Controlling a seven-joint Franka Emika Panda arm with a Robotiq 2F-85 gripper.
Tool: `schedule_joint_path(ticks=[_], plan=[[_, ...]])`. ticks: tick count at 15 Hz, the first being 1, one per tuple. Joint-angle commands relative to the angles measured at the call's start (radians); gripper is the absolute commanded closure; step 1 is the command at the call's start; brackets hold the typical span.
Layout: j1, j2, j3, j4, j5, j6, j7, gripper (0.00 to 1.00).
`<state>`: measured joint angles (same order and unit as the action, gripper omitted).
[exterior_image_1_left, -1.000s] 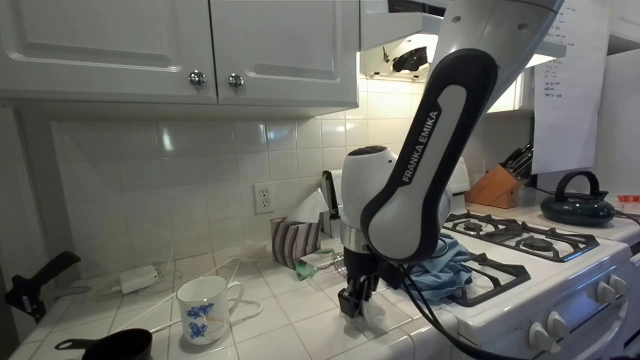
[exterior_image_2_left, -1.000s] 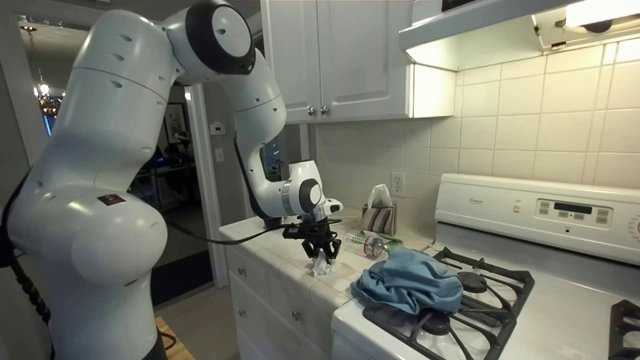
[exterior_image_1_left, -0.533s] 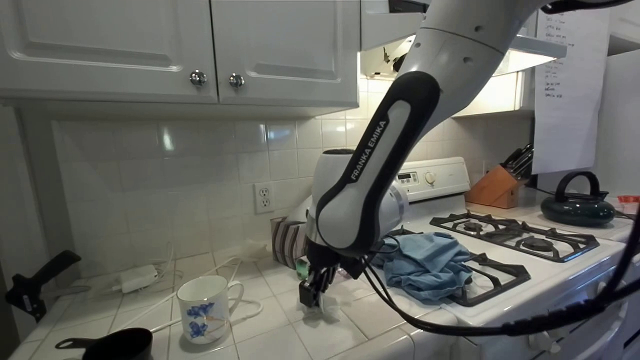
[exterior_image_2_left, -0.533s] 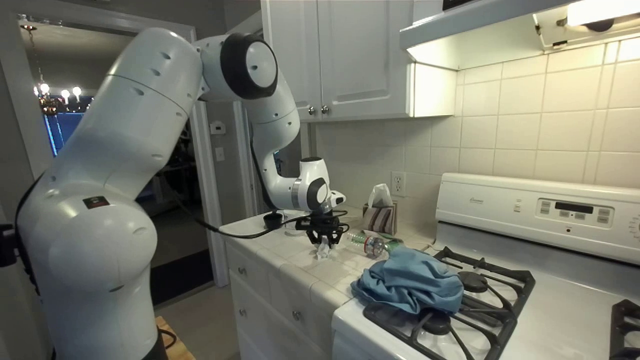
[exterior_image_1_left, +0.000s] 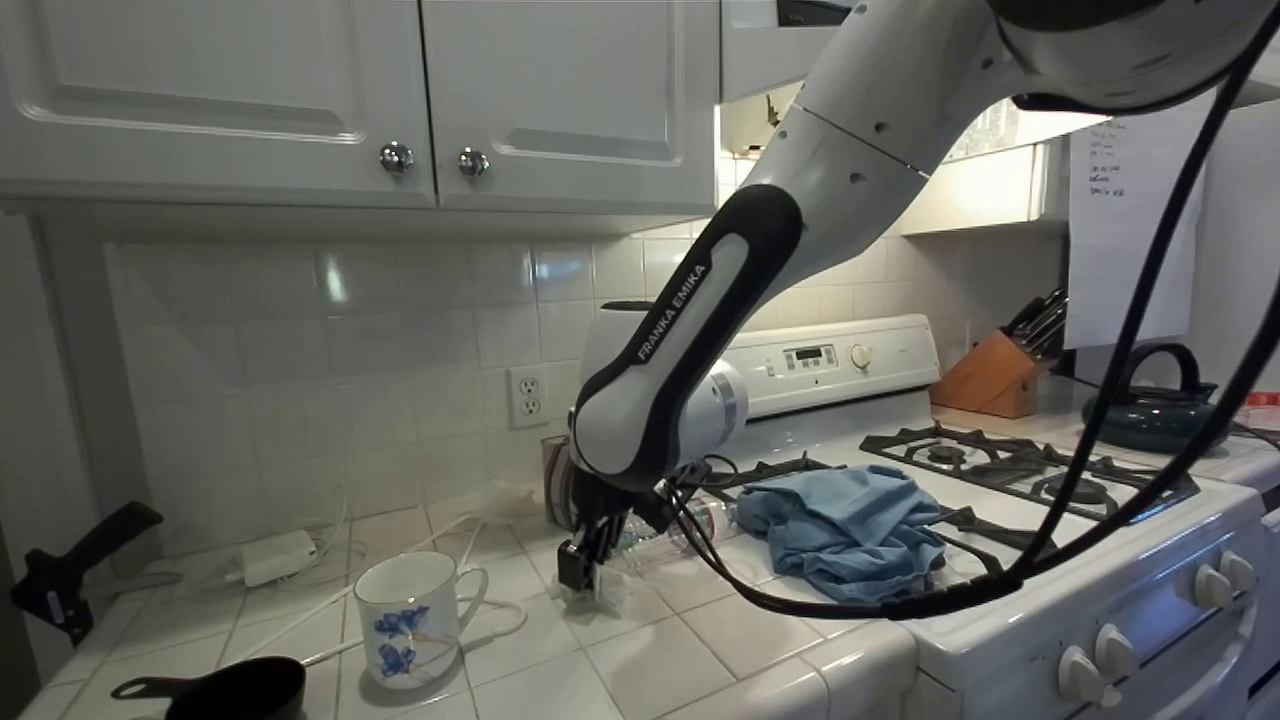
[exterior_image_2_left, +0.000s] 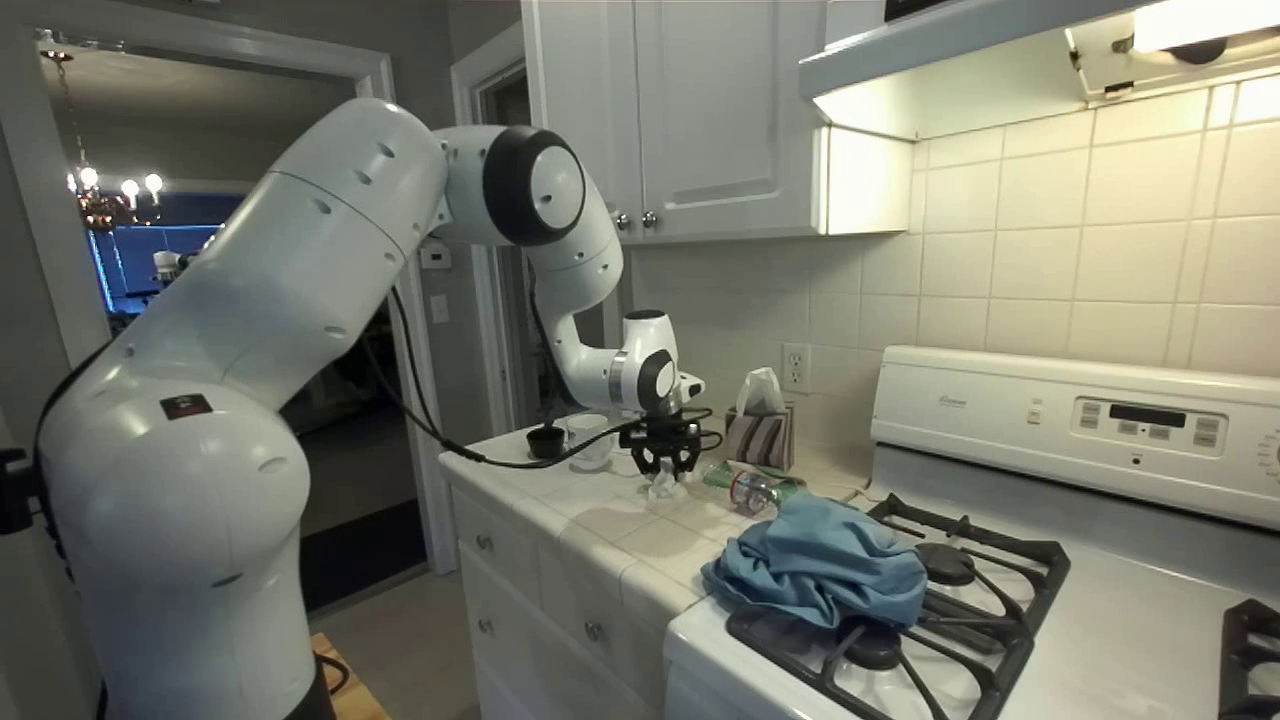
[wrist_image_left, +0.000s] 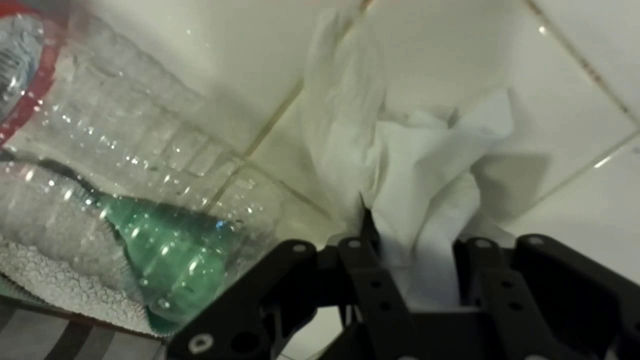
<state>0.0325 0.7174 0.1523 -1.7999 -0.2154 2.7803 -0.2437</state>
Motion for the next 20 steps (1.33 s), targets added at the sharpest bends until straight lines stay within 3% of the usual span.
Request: schedule_joint_path(ticks=[1, 3, 14, 18, 20], plan=[[0.016, 0.097, -0.003, 0.115, 0.018, -0.081, -0.041, 0.97], [0.038, 0.061, -0.036, 0.09, 0.001, -0.126, -0.012, 0.97], [0.164, -0.02, -0.316, -0.037, -0.102, -0.062, 0.247, 0.97], [0.172, -0.048, -0.376, -0.088, -0.125, -0.076, 0.322, 0.97], [0.149, -0.088, -0.332, -0.143, -0.109, -0.088, 0.281, 0.97]])
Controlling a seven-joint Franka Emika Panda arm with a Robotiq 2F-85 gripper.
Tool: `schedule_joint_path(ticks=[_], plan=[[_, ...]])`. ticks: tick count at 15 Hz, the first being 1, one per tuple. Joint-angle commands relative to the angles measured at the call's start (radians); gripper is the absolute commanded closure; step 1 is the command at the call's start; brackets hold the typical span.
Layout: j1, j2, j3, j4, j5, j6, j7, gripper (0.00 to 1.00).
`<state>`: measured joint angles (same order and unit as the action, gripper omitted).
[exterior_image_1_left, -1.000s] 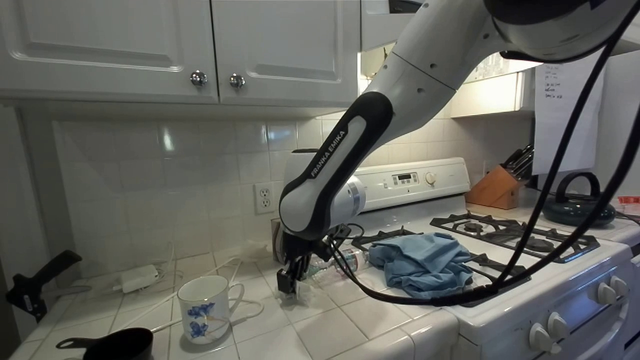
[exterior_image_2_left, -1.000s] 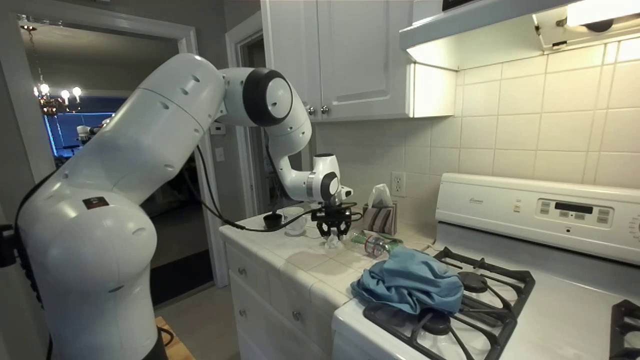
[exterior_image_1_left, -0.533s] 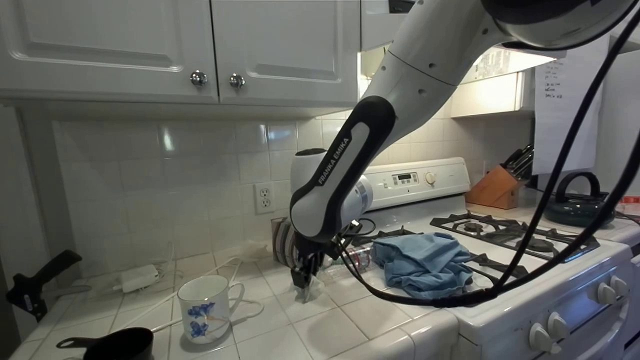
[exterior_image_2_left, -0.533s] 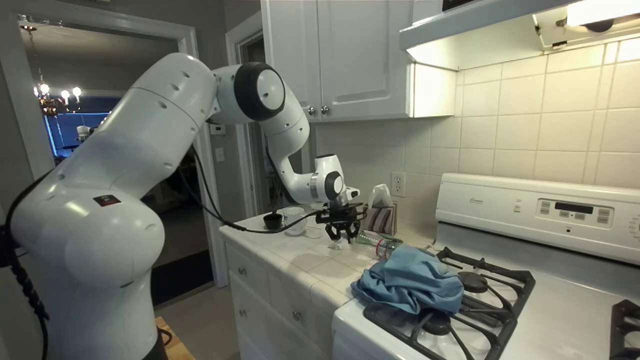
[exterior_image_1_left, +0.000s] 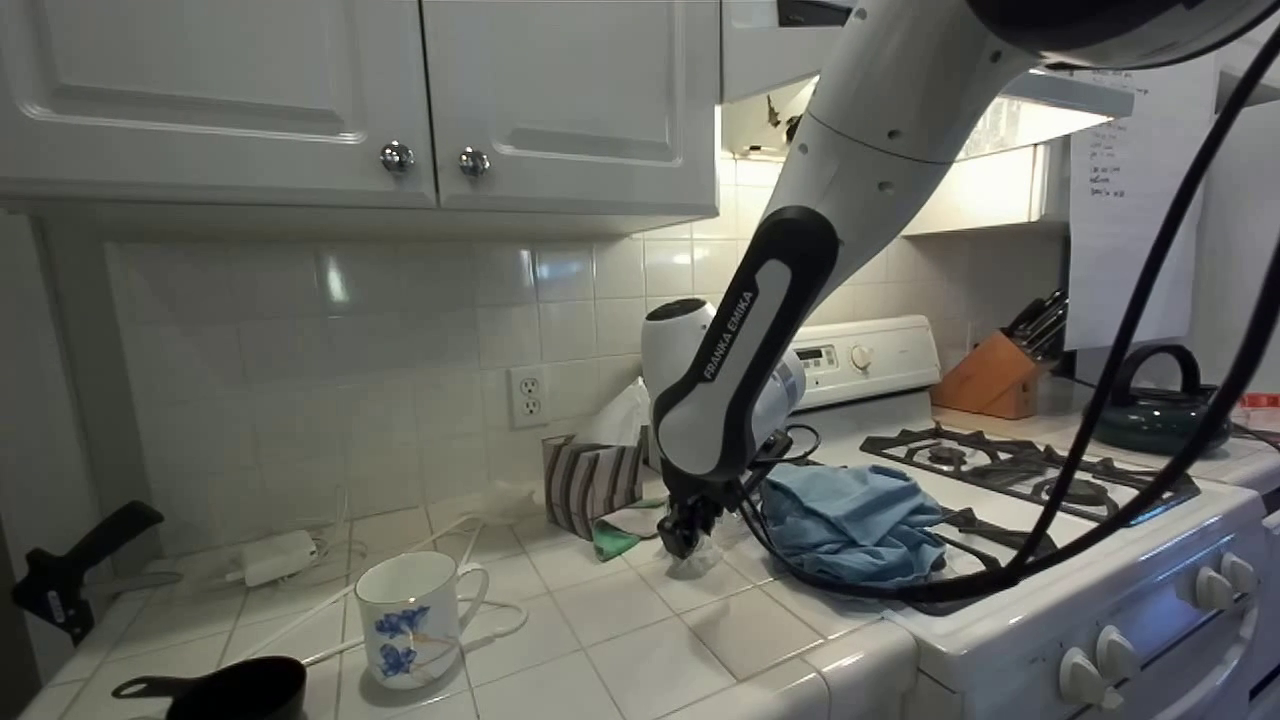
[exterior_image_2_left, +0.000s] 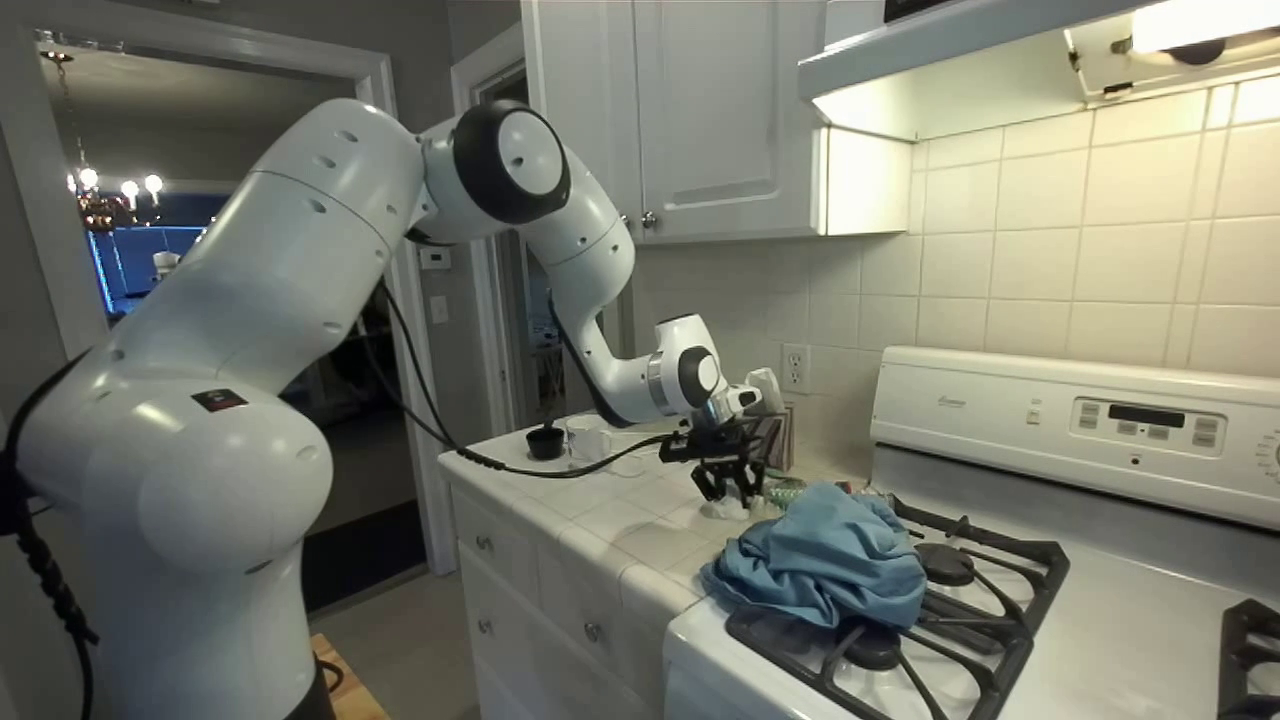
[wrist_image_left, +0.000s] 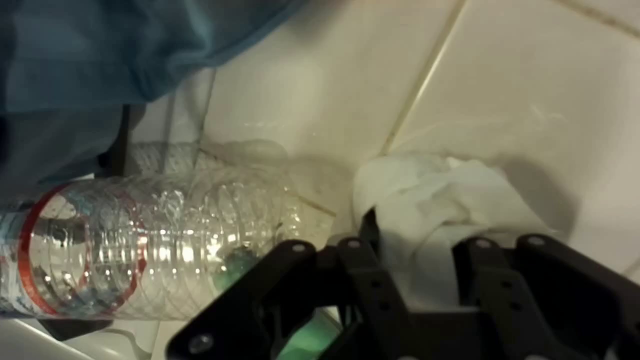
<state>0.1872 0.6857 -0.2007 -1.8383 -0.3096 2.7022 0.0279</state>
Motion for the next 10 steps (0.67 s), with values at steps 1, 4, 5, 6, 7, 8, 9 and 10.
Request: schedule_joint_path(ticks=[1, 4, 5, 6, 7, 8, 9, 10], plan=[[-0.028, -0.078, 0.064, -0.133, 0.001, -0.006, -0.037, 0.97], [-0.102, -0.13, 0.194, -0.216, 0.046, 0.051, -0.176, 0.97], [-0.126, -0.142, 0.238, -0.238, 0.063, 0.062, -0.218, 0.97], [-0.154, -0.153, 0.287, -0.26, 0.087, 0.071, -0.263, 0.97], [-0.183, -0.162, 0.335, -0.279, 0.112, 0.078, -0.312, 0.97], [-0.208, -0.166, 0.38, -0.296, 0.137, 0.092, -0.36, 0.97], [-0.236, -0.163, 0.429, -0.309, 0.165, 0.104, -0.414, 0.97], [-0.263, -0.158, 0.478, -0.314, 0.191, 0.104, -0.467, 0.97]])
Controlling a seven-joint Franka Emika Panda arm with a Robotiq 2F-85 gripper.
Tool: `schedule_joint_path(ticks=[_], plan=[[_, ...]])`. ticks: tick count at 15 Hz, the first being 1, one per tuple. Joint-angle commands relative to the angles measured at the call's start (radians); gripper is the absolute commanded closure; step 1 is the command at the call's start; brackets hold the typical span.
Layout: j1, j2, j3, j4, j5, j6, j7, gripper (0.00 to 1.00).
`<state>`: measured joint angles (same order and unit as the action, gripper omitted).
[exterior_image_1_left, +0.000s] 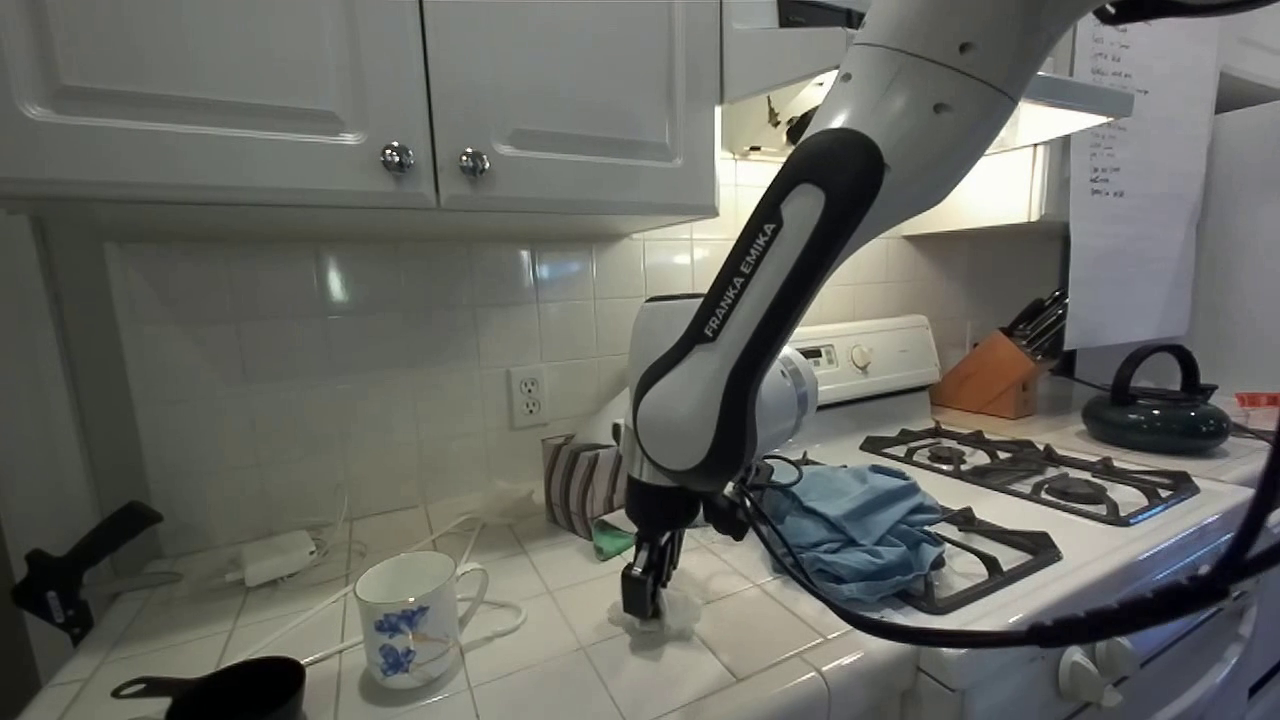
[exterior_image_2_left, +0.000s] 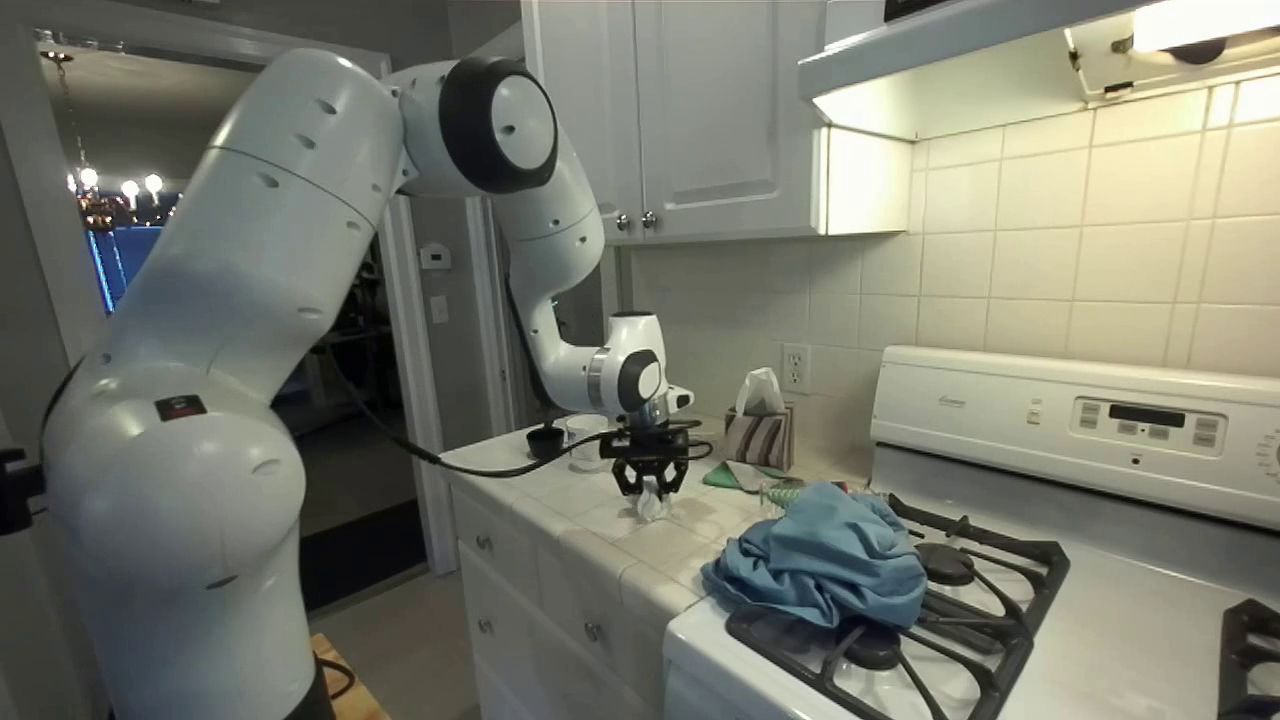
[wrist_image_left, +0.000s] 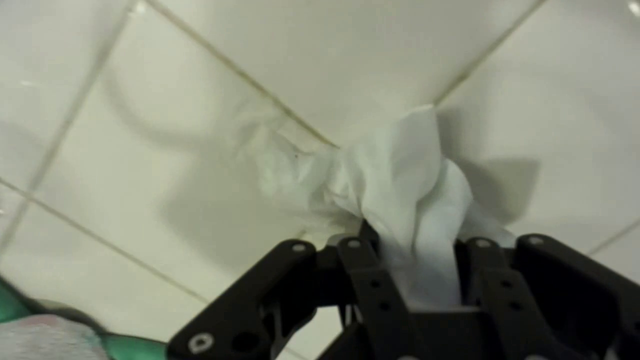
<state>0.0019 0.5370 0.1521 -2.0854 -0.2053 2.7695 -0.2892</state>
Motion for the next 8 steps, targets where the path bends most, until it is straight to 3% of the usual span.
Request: schedule_joint_path(ticks=[1, 4, 6, 7, 8], plan=[[-0.108, 0.008, 0.173, -0.07, 0.113, 0.04, -0.206, 0.97], [-0.193, 0.027, 0.294, -0.067, 0.181, -0.016, -0.358, 0.97], [-0.2, 0.012, 0.305, -0.074, 0.197, -0.052, -0.396, 0.97], [-0.201, 0.007, 0.305, -0.074, 0.205, -0.071, -0.413, 0.64], [-0.196, -0.002, 0.298, -0.074, 0.209, -0.086, -0.424, 0.61]])
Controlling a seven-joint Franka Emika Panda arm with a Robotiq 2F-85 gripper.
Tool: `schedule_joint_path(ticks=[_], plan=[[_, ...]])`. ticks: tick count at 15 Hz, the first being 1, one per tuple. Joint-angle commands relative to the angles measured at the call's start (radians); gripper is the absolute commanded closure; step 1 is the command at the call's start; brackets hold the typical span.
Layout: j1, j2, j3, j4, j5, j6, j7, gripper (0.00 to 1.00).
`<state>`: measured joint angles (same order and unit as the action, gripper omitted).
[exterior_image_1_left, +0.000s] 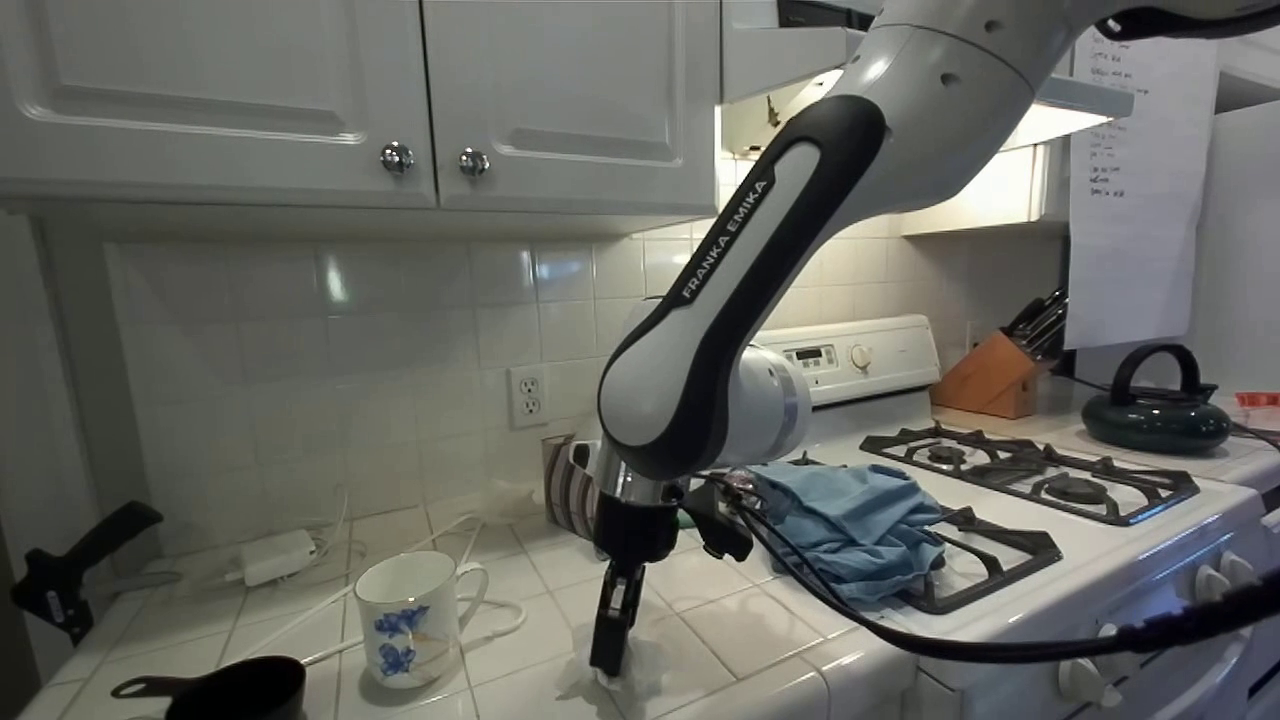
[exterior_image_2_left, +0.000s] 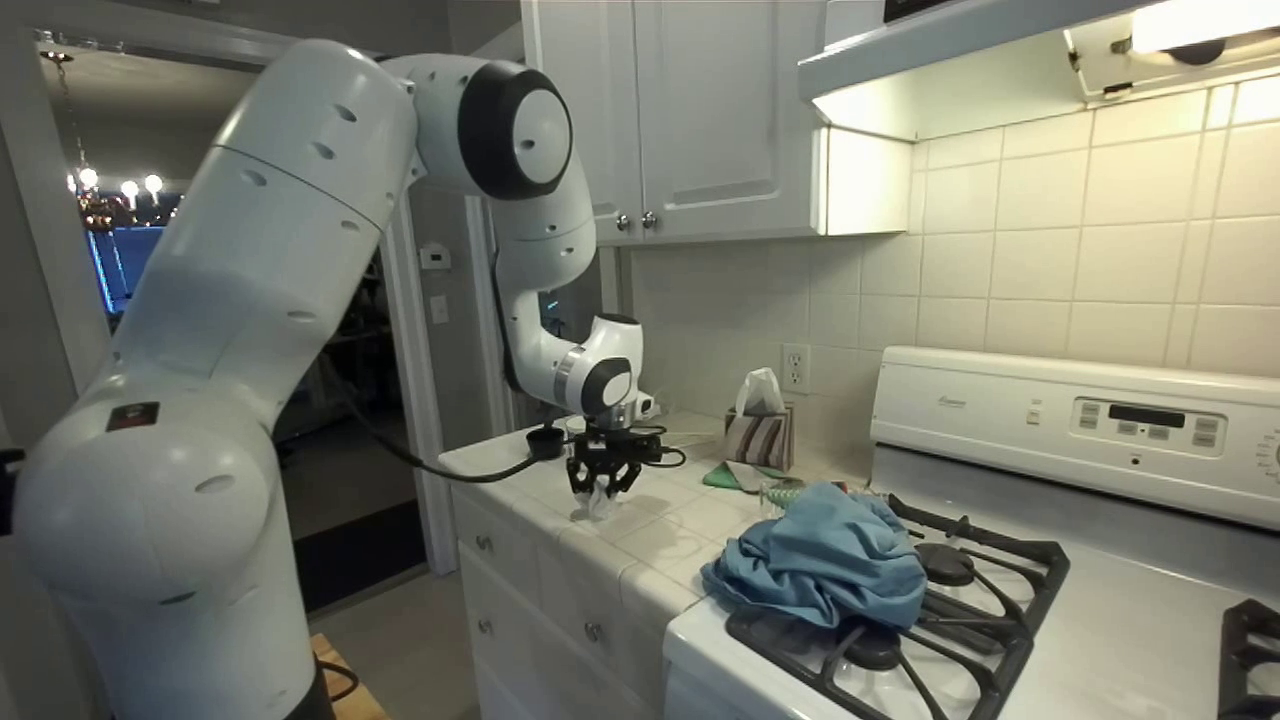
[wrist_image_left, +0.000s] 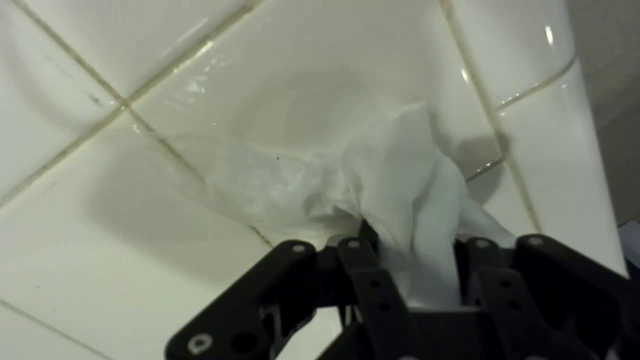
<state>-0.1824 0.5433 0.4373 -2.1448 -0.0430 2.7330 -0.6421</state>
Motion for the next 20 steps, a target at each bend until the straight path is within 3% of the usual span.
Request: schedule_joint_path(ticks=[1, 9, 15, 16, 17, 20], plan=[[-0.007, -0.017, 0.008, -0.017, 0.052, -0.058, -0.079, 0.54], [0.026, -0.065, -0.008, -0.018, 0.091, -0.13, -0.136, 0.0], [0.065, -0.111, -0.048, -0.01, 0.08, -0.157, -0.132, 0.0], [0.071, -0.114, -0.055, -0.009, 0.078, -0.154, -0.133, 0.25], [0.079, -0.117, -0.061, -0.009, 0.077, -0.155, -0.133, 0.26], [0.094, -0.109, -0.076, -0.003, 0.074, -0.154, -0.133, 0.48]])
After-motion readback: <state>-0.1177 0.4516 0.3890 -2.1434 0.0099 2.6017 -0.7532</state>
